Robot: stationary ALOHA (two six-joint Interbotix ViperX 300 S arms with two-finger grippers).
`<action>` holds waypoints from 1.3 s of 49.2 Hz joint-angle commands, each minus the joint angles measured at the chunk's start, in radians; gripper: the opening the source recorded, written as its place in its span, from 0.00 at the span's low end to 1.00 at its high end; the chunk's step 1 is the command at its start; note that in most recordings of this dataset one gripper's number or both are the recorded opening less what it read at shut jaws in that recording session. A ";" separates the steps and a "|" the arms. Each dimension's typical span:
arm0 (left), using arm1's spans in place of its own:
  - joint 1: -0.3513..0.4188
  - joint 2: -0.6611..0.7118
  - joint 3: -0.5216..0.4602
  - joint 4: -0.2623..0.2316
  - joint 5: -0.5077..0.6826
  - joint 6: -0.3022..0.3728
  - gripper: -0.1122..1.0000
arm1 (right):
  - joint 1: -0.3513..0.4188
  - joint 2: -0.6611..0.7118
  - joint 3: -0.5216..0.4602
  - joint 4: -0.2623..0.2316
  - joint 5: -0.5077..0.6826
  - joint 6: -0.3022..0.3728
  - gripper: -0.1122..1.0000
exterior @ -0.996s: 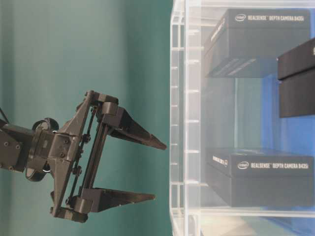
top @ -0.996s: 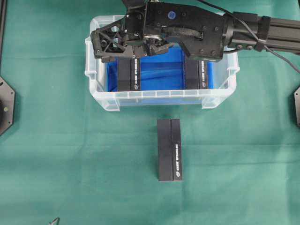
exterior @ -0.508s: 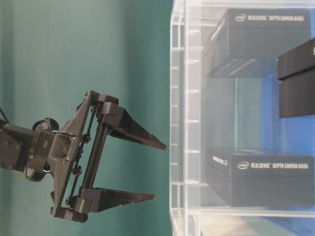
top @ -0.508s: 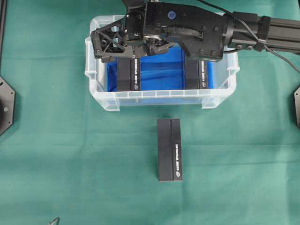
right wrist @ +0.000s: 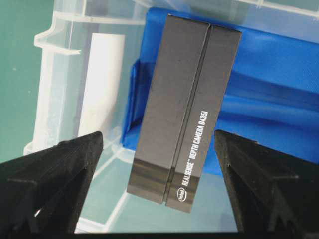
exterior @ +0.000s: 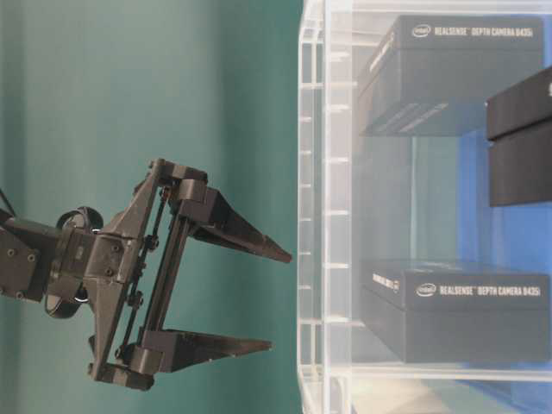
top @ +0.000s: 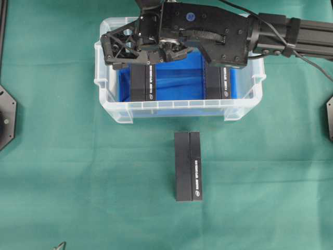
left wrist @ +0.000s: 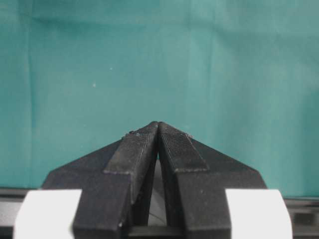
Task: Take the box out of the case with the right arm.
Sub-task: 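Lower the right gripper around the left box and close it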
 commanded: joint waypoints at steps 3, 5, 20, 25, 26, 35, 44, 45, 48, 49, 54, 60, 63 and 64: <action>-0.003 0.003 -0.012 0.002 -0.003 -0.002 0.12 | -0.002 -0.021 -0.017 -0.003 -0.003 -0.005 0.93; -0.003 0.005 -0.012 0.002 -0.005 -0.003 0.12 | 0.000 -0.020 -0.014 -0.003 -0.002 -0.005 0.93; -0.003 0.005 -0.012 0.002 -0.005 -0.005 0.12 | -0.002 0.021 0.006 -0.003 -0.009 -0.005 0.93; -0.003 0.003 -0.012 0.002 -0.005 -0.005 0.12 | -0.002 0.038 0.018 -0.003 -0.009 -0.006 0.93; -0.003 0.003 -0.012 0.000 -0.003 -0.005 0.12 | 0.000 0.041 0.021 -0.003 -0.011 -0.006 0.93; -0.003 0.005 -0.011 0.000 -0.005 -0.005 0.12 | -0.002 0.077 0.054 -0.003 -0.063 -0.006 0.93; -0.003 0.006 -0.012 -0.003 -0.005 -0.006 0.12 | -0.003 0.107 0.080 0.002 -0.133 -0.003 0.93; -0.003 0.006 -0.012 -0.003 -0.003 -0.006 0.12 | -0.005 0.109 0.083 0.002 -0.137 -0.003 0.93; -0.003 0.008 -0.012 -0.003 -0.005 -0.006 0.12 | -0.005 0.114 0.089 0.002 -0.140 -0.003 0.93; -0.003 0.009 -0.012 -0.003 -0.003 -0.006 0.12 | -0.005 0.114 0.091 0.002 -0.140 -0.003 0.93; -0.003 0.011 -0.012 -0.003 -0.005 -0.006 0.12 | -0.011 0.114 0.103 0.002 -0.141 0.000 0.93; -0.003 0.012 -0.012 -0.003 -0.003 -0.006 0.12 | -0.015 0.115 0.117 0.002 -0.147 0.000 0.93; -0.003 0.012 -0.012 -0.002 -0.005 -0.006 0.12 | -0.015 0.115 0.121 0.002 -0.155 0.002 0.93; -0.003 0.014 -0.012 -0.002 -0.005 -0.006 0.12 | -0.015 0.115 0.121 0.003 -0.158 0.003 0.93</action>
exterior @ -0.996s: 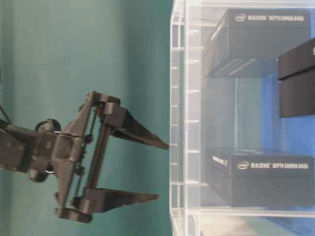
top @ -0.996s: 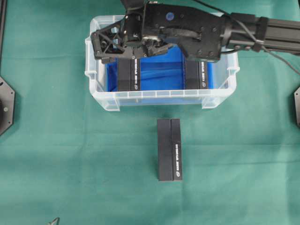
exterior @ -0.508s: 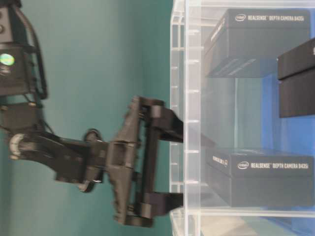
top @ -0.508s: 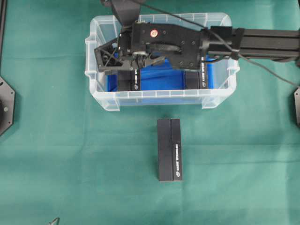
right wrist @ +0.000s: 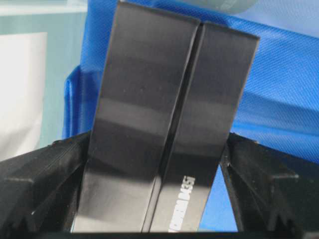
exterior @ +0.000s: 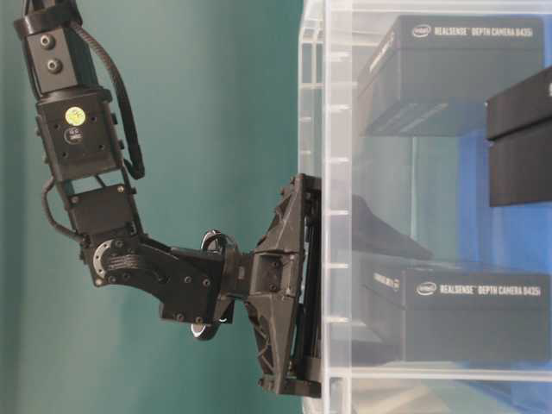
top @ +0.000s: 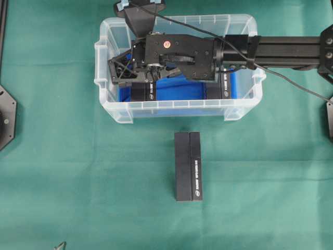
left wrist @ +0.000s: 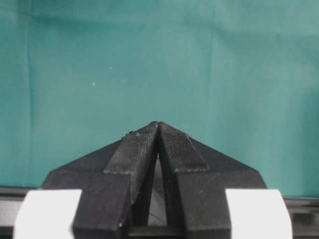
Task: Take the box out of the case with the right arm.
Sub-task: 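Lower the right gripper around the left box and close it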
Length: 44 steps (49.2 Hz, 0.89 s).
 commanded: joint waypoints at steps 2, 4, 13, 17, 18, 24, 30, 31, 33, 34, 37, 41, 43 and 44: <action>-0.003 0.006 -0.012 -0.002 -0.003 -0.002 0.12 | -0.003 -0.023 -0.005 0.003 -0.020 0.000 0.93; -0.003 0.006 -0.012 0.000 -0.005 -0.002 0.12 | -0.003 -0.021 -0.005 0.005 -0.023 0.002 0.93; -0.003 0.005 -0.012 0.000 -0.003 -0.002 0.12 | -0.005 -0.020 -0.005 0.028 -0.028 0.002 0.93; -0.003 0.006 -0.012 -0.002 -0.003 0.000 0.12 | -0.003 -0.020 -0.005 0.040 -0.028 0.002 0.93; -0.003 0.005 -0.011 0.000 -0.003 0.000 0.12 | -0.005 -0.020 -0.005 0.044 -0.029 0.002 0.93; -0.003 0.005 -0.011 0.000 -0.003 0.000 0.12 | -0.005 -0.020 -0.005 0.071 -0.038 0.008 0.93; -0.003 0.003 -0.012 -0.002 -0.003 0.000 0.12 | -0.005 -0.020 -0.005 0.095 -0.038 0.026 0.92; -0.003 0.003 -0.012 -0.002 -0.003 0.000 0.12 | -0.003 -0.020 -0.005 0.098 -0.037 0.029 0.91; -0.003 0.002 -0.012 0.000 -0.003 0.000 0.12 | -0.005 -0.020 -0.005 0.101 -0.037 0.032 0.90; -0.003 0.000 -0.012 0.000 -0.003 0.000 0.12 | -0.003 -0.020 -0.005 0.103 -0.034 0.034 0.90; -0.003 -0.002 -0.011 0.000 -0.003 0.000 0.12 | -0.003 -0.020 -0.005 0.103 -0.021 0.037 0.85; -0.003 -0.003 -0.011 0.000 -0.003 0.002 0.12 | -0.002 -0.020 -0.008 0.103 0.003 0.040 0.76; -0.003 -0.003 -0.012 -0.002 -0.003 0.000 0.12 | -0.002 -0.020 -0.009 0.103 0.008 0.040 0.76; -0.003 -0.003 -0.011 -0.002 -0.003 0.000 0.12 | 0.000 -0.020 -0.011 0.101 0.009 0.040 0.76</action>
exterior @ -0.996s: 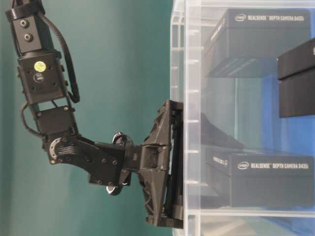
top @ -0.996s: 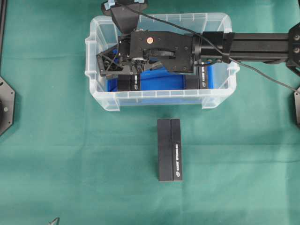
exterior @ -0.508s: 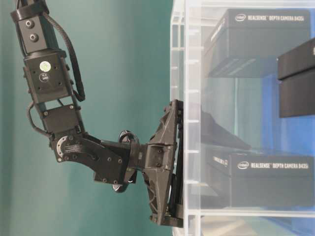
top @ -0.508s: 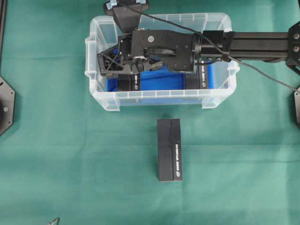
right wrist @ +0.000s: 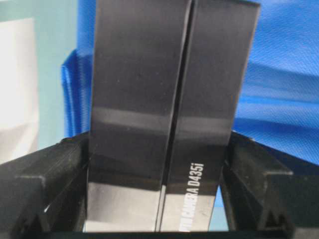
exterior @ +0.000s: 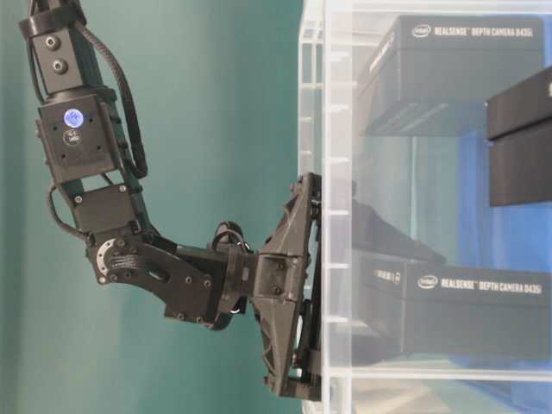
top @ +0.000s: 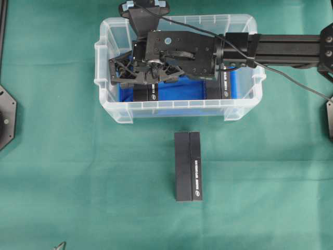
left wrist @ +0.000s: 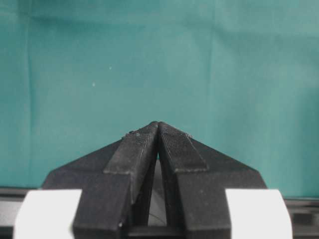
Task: Take the box out of the case with the right arm.
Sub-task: 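Lower the right gripper around the left box and close it, then lift the left black box straight up out of the case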
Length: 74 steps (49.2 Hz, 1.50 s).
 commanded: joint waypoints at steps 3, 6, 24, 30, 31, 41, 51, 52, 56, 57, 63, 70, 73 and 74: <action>-0.003 0.003 -0.012 -0.002 -0.003 0.000 0.12 | 0.009 -0.020 -0.020 -0.002 0.012 0.000 0.76; -0.003 0.003 -0.011 -0.002 -0.003 0.000 0.12 | 0.009 -0.020 -0.031 -0.003 0.015 0.000 0.74; -0.003 0.003 -0.012 -0.002 -0.005 0.002 0.12 | 0.015 -0.021 -0.091 -0.037 0.071 0.000 0.73; -0.003 0.003 -0.012 0.000 -0.003 0.002 0.12 | 0.017 -0.028 -0.126 -0.046 0.109 0.000 0.72; -0.003 0.003 -0.012 0.000 -0.005 0.002 0.12 | 0.017 -0.029 -0.132 -0.049 0.115 0.000 0.72; -0.003 0.003 -0.012 -0.002 -0.003 0.000 0.12 | 0.020 -0.066 -0.204 -0.109 0.199 0.002 0.72; -0.003 0.003 -0.014 0.000 -0.005 0.000 0.12 | 0.028 -0.100 -0.305 -0.167 0.298 0.000 0.72; -0.003 0.003 -0.012 -0.002 -0.005 0.000 0.12 | 0.029 -0.101 -0.316 -0.175 0.308 0.000 0.72; -0.003 0.003 -0.012 0.000 -0.003 0.000 0.12 | 0.038 -0.109 -0.359 -0.204 0.357 -0.002 0.72; -0.003 0.003 -0.012 -0.002 -0.003 0.000 0.12 | 0.040 -0.110 -0.370 -0.212 0.368 -0.003 0.72; -0.003 0.006 -0.012 -0.002 -0.003 0.000 0.12 | 0.055 -0.114 -0.442 -0.255 0.430 -0.008 0.72; -0.003 0.008 -0.012 0.000 -0.003 0.000 0.12 | 0.071 -0.114 -0.503 -0.290 0.468 -0.009 0.72; -0.003 0.008 -0.014 -0.002 -0.003 0.000 0.12 | 0.074 -0.114 -0.517 -0.296 0.485 -0.009 0.72; -0.003 0.008 -0.012 0.000 -0.003 0.000 0.12 | 0.074 -0.114 -0.520 -0.298 0.488 -0.009 0.72</action>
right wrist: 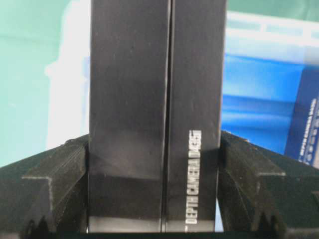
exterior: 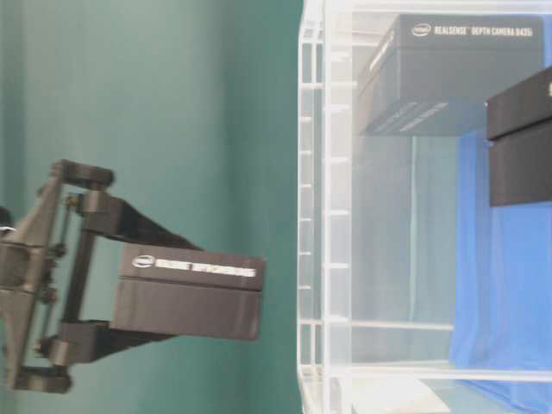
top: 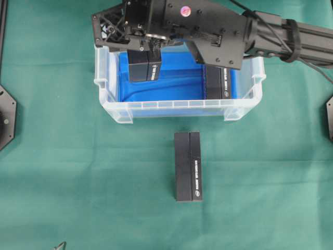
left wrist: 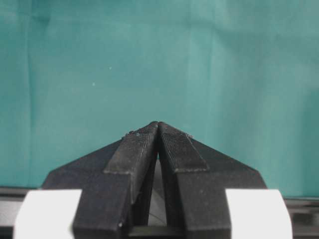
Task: Take the box out of the case with the right arm.
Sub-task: 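Lift the left black box straight up out of the case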
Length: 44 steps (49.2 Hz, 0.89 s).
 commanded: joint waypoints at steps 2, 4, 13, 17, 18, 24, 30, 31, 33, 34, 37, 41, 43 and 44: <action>-0.003 0.006 -0.012 0.000 -0.002 0.000 0.12 | 0.011 -0.061 -0.049 -0.017 0.028 -0.005 0.72; -0.003 0.006 -0.012 0.000 -0.002 0.000 0.12 | 0.012 -0.061 -0.052 -0.017 0.034 -0.003 0.72; -0.003 0.008 -0.012 -0.002 -0.002 0.000 0.12 | 0.012 -0.063 -0.052 -0.017 0.037 -0.005 0.72; -0.003 0.006 -0.012 -0.002 -0.002 0.000 0.12 | 0.012 -0.061 -0.052 -0.017 0.037 -0.005 0.72; -0.003 0.006 -0.012 -0.002 -0.002 0.000 0.12 | 0.012 -0.061 -0.052 -0.017 0.037 -0.003 0.72; -0.003 0.008 -0.014 -0.002 -0.002 0.000 0.12 | 0.012 -0.061 -0.052 -0.017 0.037 -0.003 0.72; -0.003 0.008 -0.014 -0.002 -0.002 -0.002 0.12 | 0.012 -0.061 -0.052 -0.017 0.037 -0.003 0.72; -0.003 0.008 -0.012 0.000 -0.002 0.000 0.12 | 0.012 -0.061 -0.052 -0.017 0.037 -0.003 0.72; -0.003 0.008 -0.014 -0.002 -0.002 0.000 0.12 | 0.012 -0.063 -0.052 -0.017 0.037 -0.003 0.72; -0.003 0.008 -0.012 0.000 -0.002 -0.002 0.12 | 0.012 -0.061 -0.052 -0.017 0.037 -0.005 0.72; -0.003 0.008 -0.012 0.000 -0.002 0.000 0.12 | 0.012 -0.061 -0.052 -0.017 0.035 -0.003 0.72; -0.002 0.008 -0.014 -0.002 -0.002 0.000 0.12 | 0.012 -0.061 -0.052 -0.017 0.035 -0.003 0.72; -0.003 0.008 -0.012 -0.002 -0.002 -0.002 0.12 | 0.012 -0.061 -0.052 -0.017 0.035 -0.003 0.72; -0.003 0.008 -0.012 0.000 -0.002 -0.002 0.12 | 0.012 -0.061 -0.052 -0.017 0.035 -0.003 0.72</action>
